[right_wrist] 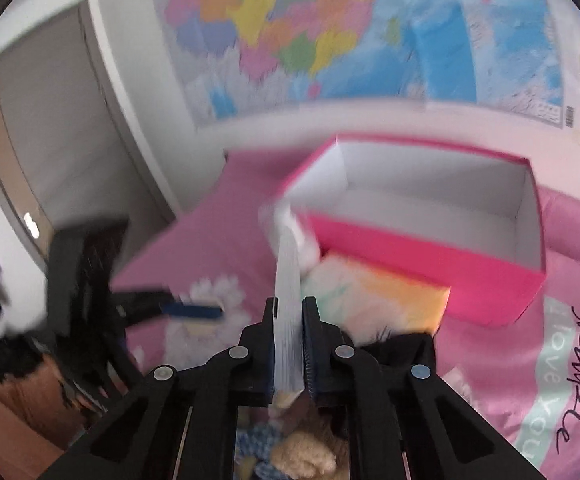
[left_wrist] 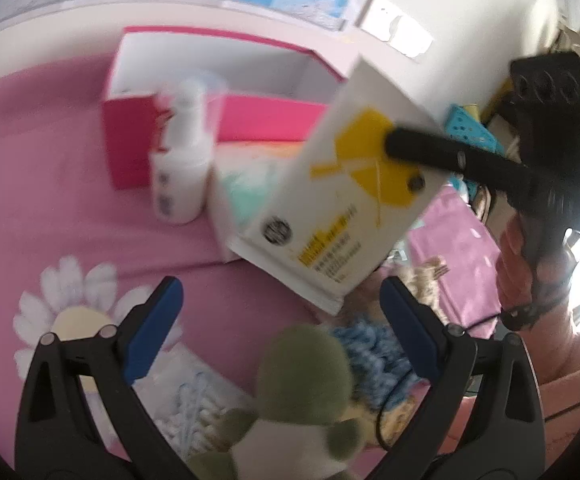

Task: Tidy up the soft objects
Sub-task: 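Grasp the yellow-and-white wet-wipes pack with the right gripper and lift, then carry the wet-wipes pack over the pink box and open the right gripper, then grasp the green plush toy with the right gripper and lift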

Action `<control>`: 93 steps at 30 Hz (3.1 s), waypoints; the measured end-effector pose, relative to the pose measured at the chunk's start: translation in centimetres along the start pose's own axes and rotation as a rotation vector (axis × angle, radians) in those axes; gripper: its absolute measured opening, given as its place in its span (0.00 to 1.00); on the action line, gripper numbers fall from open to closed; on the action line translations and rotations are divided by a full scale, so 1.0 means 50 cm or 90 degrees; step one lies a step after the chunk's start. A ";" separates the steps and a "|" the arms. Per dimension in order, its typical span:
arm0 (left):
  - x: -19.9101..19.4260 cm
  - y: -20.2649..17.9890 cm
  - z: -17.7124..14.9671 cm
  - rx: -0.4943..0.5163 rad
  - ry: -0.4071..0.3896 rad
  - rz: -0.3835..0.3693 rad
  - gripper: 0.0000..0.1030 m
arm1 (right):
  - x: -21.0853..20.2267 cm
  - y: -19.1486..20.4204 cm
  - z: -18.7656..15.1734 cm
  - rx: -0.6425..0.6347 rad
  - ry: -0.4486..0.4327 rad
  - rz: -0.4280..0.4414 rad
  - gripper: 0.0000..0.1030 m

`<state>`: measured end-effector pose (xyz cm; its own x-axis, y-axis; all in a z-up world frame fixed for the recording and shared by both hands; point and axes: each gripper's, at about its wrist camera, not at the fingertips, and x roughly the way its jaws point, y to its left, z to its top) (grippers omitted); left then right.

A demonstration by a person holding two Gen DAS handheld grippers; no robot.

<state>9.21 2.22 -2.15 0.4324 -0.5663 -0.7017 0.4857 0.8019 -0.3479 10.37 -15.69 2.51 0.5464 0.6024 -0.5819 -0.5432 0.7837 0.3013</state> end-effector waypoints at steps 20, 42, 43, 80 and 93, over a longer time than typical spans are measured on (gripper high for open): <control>-0.020 -0.038 0.207 0.042 -0.018 -0.001 0.67 | -0.049 -0.097 0.107 0.146 -0.149 0.103 0.10; 0.102 0.154 0.334 -0.034 0.072 0.166 0.67 | 0.189 -0.229 0.177 0.289 -0.052 0.057 0.25; 0.099 0.161 0.333 -0.040 0.068 0.161 0.65 | 0.197 -0.228 0.176 0.283 -0.038 0.038 0.33; -0.167 -0.011 -0.161 -0.018 -0.033 0.083 0.82 | 0.139 0.075 -0.091 -0.031 0.213 0.098 0.68; -0.098 0.023 -0.195 -0.103 0.048 0.065 0.46 | 0.151 0.059 -0.108 0.015 0.221 0.146 0.51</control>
<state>0.26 7.79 -5.16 0.4122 -0.4690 -0.7811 0.3112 0.8782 -0.3631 9.44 -9.64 -5.07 0.1637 0.6778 -0.7168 -0.6090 0.6411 0.4671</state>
